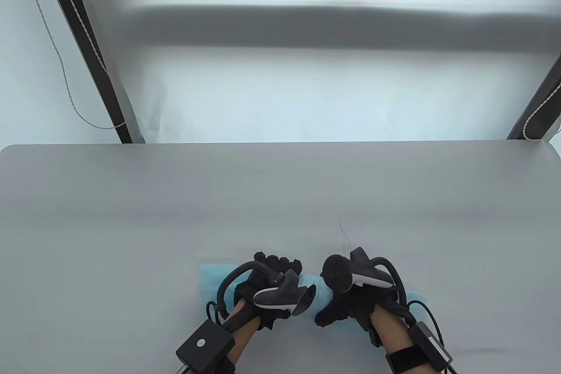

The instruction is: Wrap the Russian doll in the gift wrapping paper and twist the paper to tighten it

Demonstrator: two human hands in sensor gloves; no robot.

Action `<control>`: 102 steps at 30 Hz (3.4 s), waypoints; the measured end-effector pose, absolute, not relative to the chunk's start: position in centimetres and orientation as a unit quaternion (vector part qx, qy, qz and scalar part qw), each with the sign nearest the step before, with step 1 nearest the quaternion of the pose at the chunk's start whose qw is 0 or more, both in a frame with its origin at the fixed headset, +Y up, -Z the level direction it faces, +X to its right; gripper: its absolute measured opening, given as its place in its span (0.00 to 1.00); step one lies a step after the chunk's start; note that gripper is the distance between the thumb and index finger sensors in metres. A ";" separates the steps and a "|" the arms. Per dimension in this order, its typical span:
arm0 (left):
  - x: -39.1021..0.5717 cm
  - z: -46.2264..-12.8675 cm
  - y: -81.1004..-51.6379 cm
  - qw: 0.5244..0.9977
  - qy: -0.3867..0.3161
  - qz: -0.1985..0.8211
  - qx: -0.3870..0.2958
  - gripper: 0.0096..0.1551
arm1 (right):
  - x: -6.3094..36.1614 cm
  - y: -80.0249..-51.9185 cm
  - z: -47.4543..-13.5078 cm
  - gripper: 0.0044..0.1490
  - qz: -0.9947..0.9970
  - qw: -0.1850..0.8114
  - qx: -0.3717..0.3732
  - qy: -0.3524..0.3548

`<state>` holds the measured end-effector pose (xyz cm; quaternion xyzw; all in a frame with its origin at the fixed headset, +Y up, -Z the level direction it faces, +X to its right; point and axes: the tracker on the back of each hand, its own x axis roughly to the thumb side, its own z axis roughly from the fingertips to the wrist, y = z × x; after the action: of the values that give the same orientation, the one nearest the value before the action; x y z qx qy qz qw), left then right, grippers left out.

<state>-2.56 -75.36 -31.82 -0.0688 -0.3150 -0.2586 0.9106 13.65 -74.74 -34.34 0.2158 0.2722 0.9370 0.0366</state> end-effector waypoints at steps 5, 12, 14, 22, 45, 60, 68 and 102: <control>-3.0 -32.5 -75.3 0.915 -0.350 -0.179 -0.092 0.66 | 14.3 -74.7 -34.4 0.75 0.936 0.036 0.246 0.250; -4.5 -34.6 -75.4 0.910 -0.313 -0.075 -0.263 0.67 | 12.6 -74.0 -33.1 0.77 0.942 -0.085 0.293 0.142; -5.2 -34.8 -75.4 0.906 -0.304 -0.055 -0.290 0.67 | 12.0 -74.3 -32.7 0.76 0.938 -0.109 0.314 0.097; -4.0 -32.6 -74.6 0.924 -0.277 -0.191 -0.183 0.69 | 12.6 -74.5 -33.8 0.74 0.949 -0.015 0.262 0.173; -4.8 -34.5 -74.9 0.911 -0.292 -0.112 -0.270 0.66 | 12.1 -74.2 -33.1 0.74 0.950 -0.037 0.282 0.132; -2.3 -33.0 -75.3 0.910 -0.359 -0.200 -0.052 0.72 | 14.1 -75.4 -35.4 0.74 0.938 0.106 0.207 0.256; -2.8 -33.0 -75.4 0.918 -0.357 -0.169 -0.043 0.69 | 14.5 -75.0 -34.8 0.74 0.933 0.101 0.236 0.252; -4.7 -31.3 -71.6 0.918 -0.297 -0.225 0.135 0.71 | 16.7 -74.2 -35.1 0.53 0.911 0.204 0.170 0.315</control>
<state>-4.74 -71.56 -31.25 0.1352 -0.2969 -0.2248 0.9182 16.65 -74.21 -35.06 0.1700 0.3151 0.9112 0.2038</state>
